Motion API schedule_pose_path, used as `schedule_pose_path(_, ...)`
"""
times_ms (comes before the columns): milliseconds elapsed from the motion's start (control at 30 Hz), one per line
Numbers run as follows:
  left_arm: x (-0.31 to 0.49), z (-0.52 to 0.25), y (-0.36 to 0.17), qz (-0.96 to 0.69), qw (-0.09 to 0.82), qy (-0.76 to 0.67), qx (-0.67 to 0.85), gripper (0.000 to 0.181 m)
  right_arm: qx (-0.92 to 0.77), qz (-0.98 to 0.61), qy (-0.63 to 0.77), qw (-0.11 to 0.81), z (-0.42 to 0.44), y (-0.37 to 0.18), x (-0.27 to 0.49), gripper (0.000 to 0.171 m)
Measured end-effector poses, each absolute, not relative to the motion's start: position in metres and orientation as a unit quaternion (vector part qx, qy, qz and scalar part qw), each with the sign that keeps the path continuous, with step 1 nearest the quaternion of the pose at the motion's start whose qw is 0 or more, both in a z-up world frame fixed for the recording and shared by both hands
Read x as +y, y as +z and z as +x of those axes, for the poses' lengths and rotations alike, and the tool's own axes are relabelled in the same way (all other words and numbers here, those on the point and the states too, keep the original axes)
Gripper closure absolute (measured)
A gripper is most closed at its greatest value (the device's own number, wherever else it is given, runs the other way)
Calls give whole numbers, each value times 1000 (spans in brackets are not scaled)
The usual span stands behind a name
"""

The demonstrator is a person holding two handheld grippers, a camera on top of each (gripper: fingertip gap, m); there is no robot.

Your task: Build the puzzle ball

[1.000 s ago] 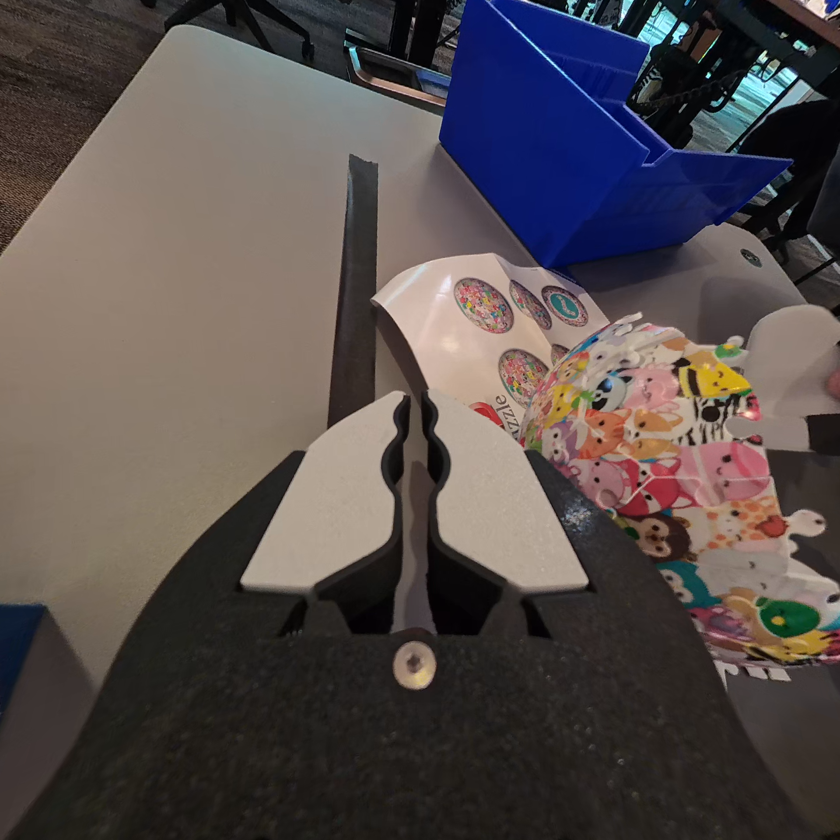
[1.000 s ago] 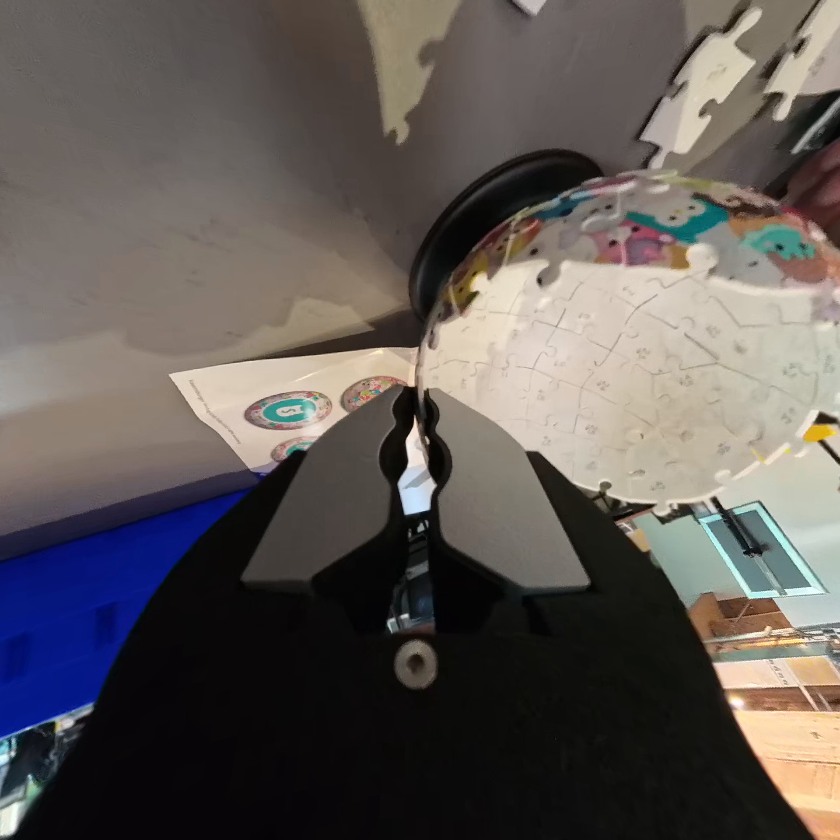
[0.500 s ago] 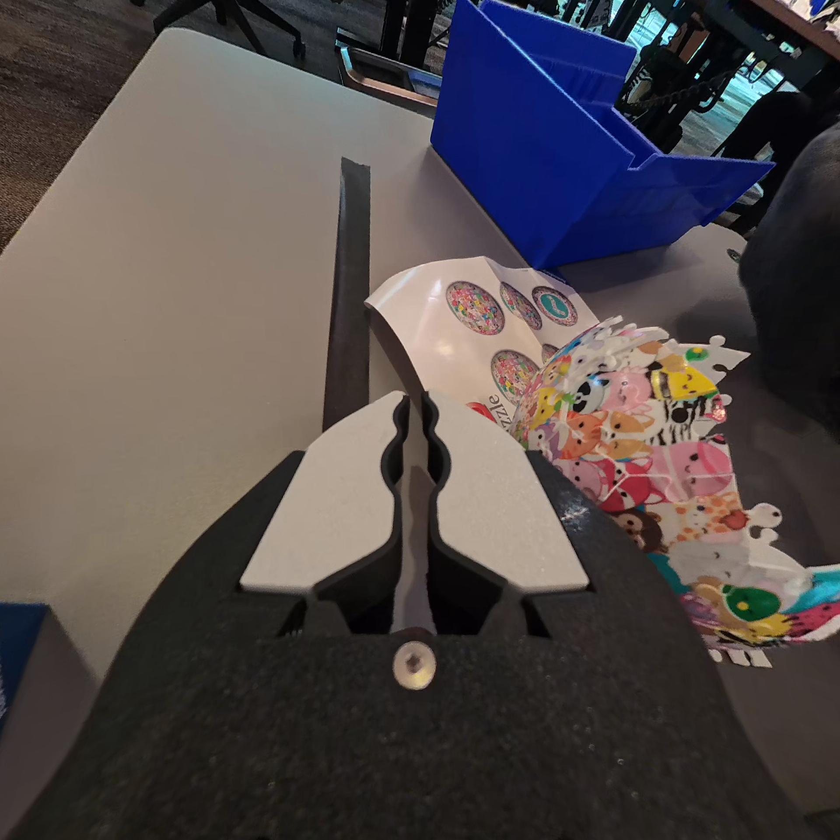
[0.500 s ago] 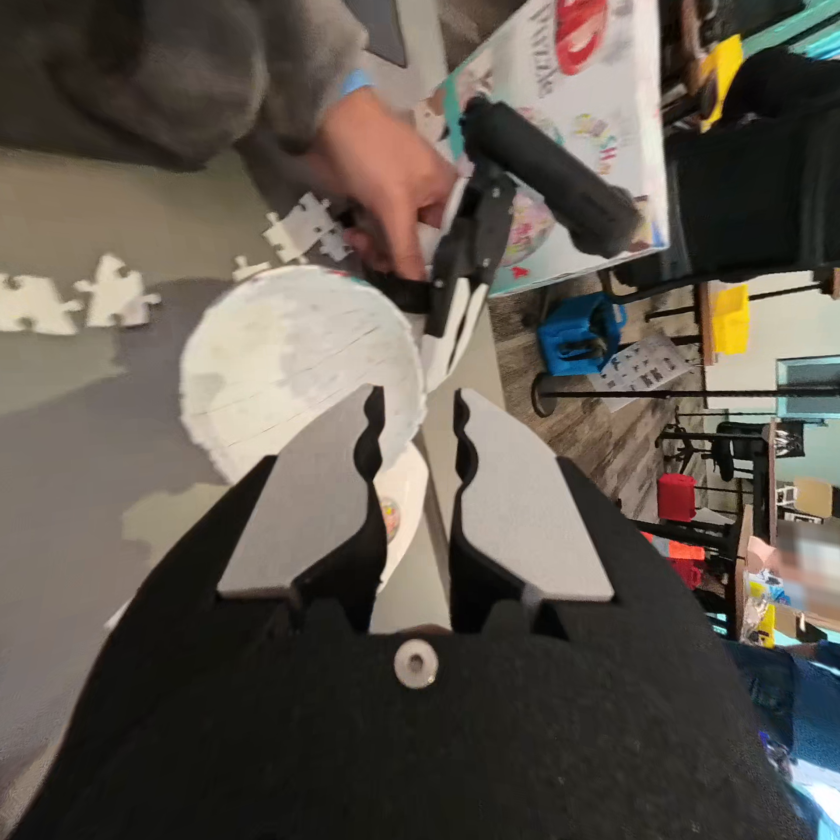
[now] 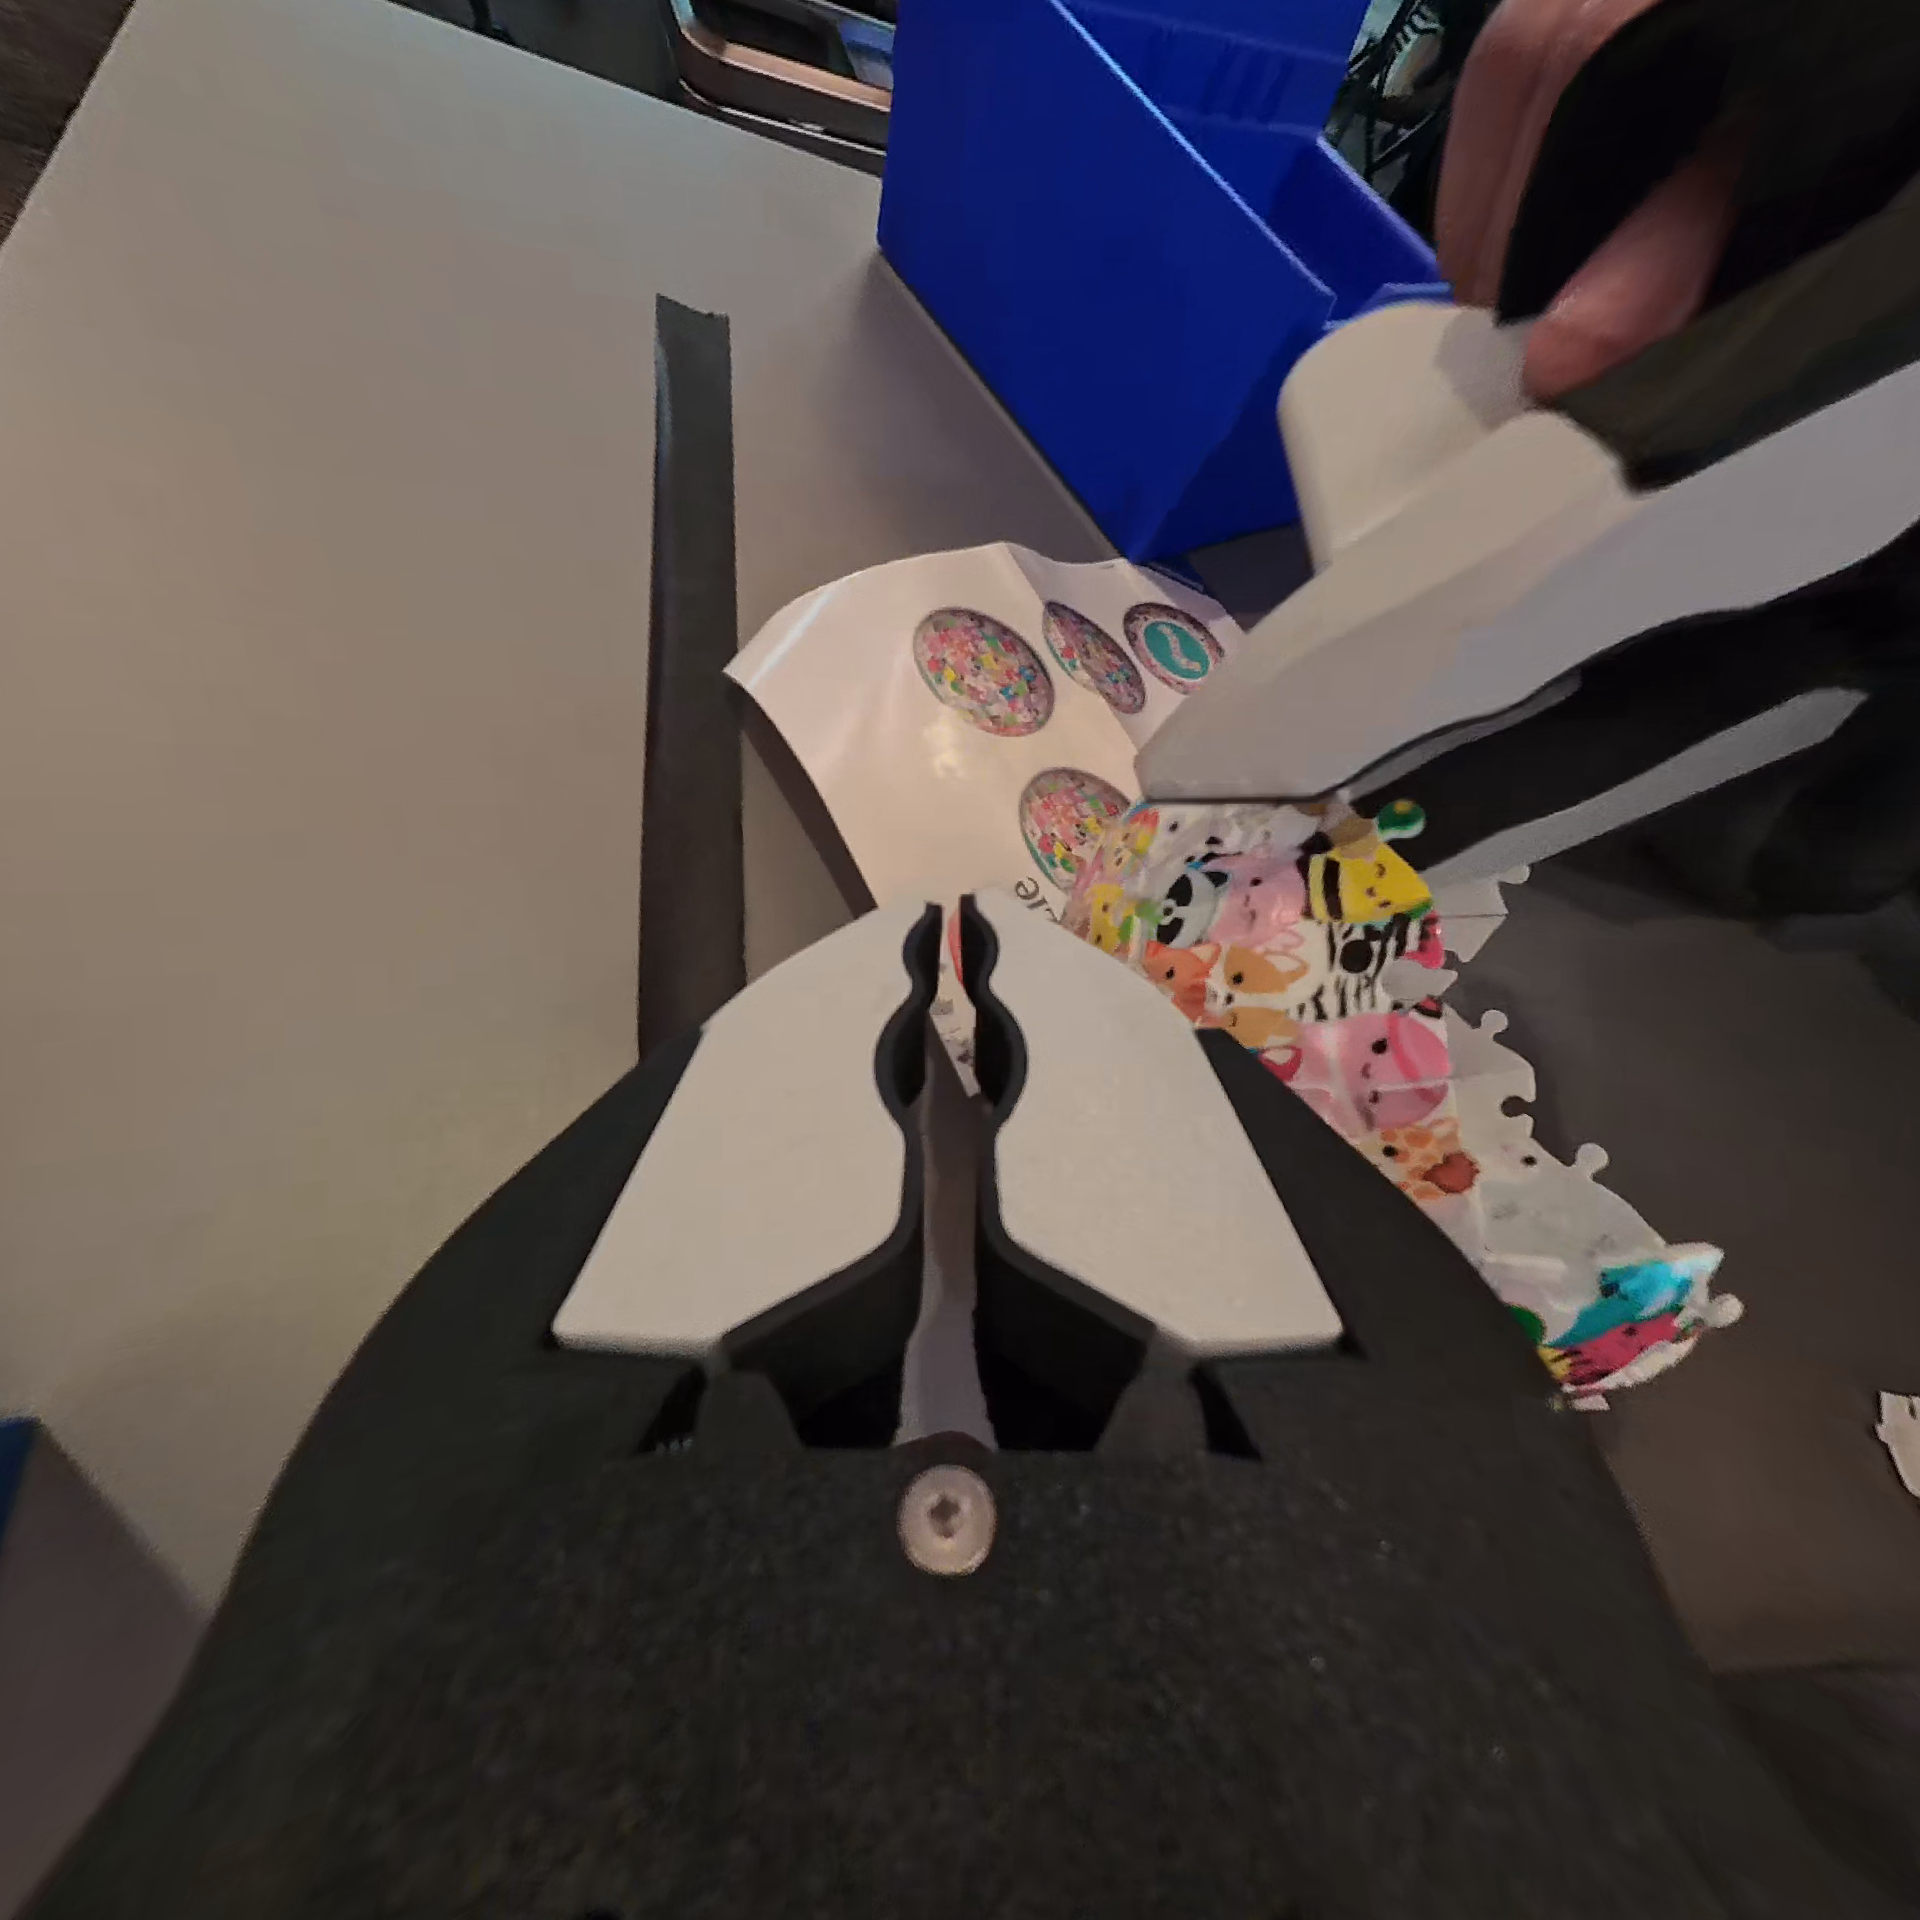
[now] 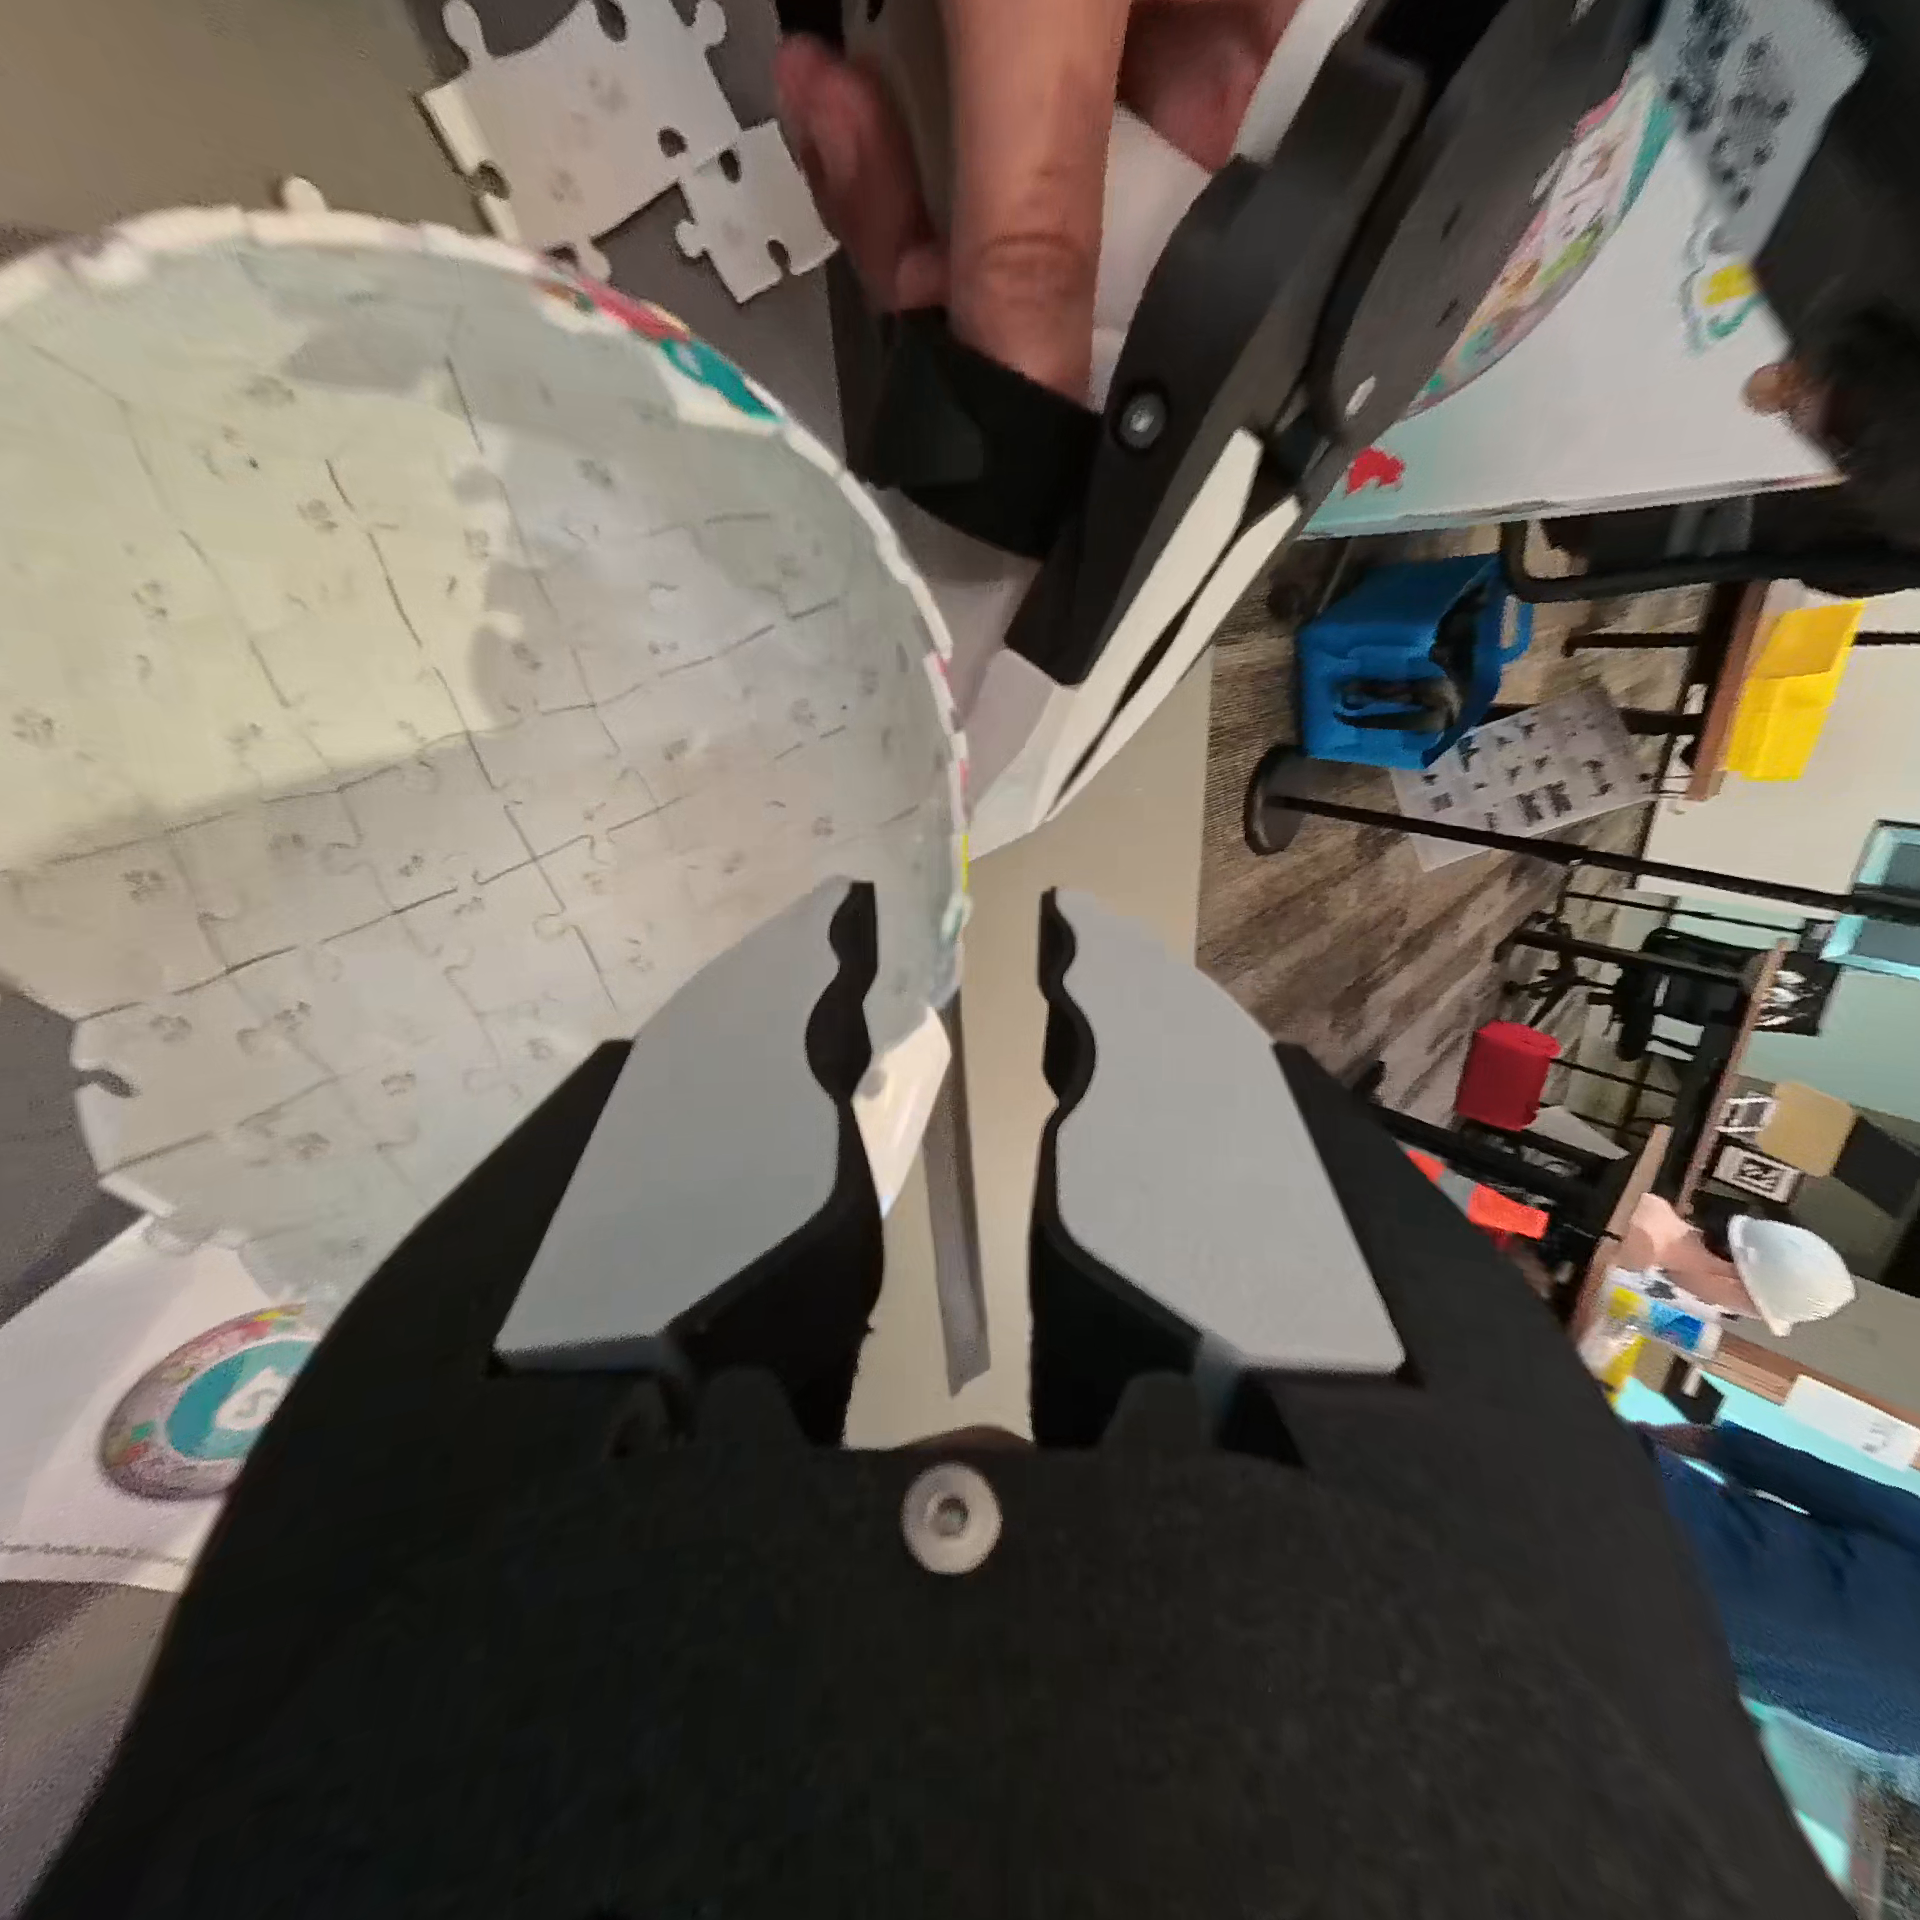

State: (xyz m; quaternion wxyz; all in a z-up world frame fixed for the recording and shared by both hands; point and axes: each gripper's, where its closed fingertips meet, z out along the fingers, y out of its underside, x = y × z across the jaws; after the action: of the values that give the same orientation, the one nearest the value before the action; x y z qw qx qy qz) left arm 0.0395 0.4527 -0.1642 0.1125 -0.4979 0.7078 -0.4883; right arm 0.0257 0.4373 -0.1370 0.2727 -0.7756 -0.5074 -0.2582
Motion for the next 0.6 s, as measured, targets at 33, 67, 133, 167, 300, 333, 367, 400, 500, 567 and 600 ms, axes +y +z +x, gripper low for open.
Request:
schedule_pose_path(33, 453, 40, -163, -499, 112, -491, 705, 178, -503, -780, -255, 271, 27, -139, 438, 142)
schedule_pose_path(67, 453, 39, -162, -500, 110, -494, 703, 178, -496, -784, -257, 271, 28, -141, 440, 142)
schedule_pose_path(133, 454, 39, -159, -499, 110, -501, 698, 178, -490, -790, -251, 269, 29, -145, 438, 143)
schedule_pose_path(167, 454, 39, -157, -498, 110, -504, 697, 179, -484, -793, -249, 275, 29, -145, 439, 145)
schedule_pose_path(300, 454, 38, -158, -497, 112, -497, 702, 179, -458, -802, -243, 295, 34, -146, 436, 155)
schedule_pose_path(333, 454, 38, -159, -497, 113, -496, 703, 178, -454, -804, -238, 302, 35, -146, 434, 156)
schedule_pose_path(367, 453, 38, -159, -497, 112, -496, 703, 178, -447, -805, -237, 310, 37, -144, 434, 157)
schedule_pose_path(400, 453, 38, -159, -496, 110, -497, 703, 178, -442, -806, -230, 318, 37, -143, 433, 157)
schedule_pose_path(500, 452, 39, -160, -497, 111, -493, 705, 178, -431, -814, -195, 337, 31, -140, 434, 155)
schedule_pose_path(567, 452, 38, -160, -496, 110, -495, 704, 179, -429, -815, -179, 346, 25, -138, 435, 155)
schedule_pose_path(600, 453, 38, -159, -497, 109, -496, 704, 178, -427, -816, -177, 347, 24, -138, 436, 155)
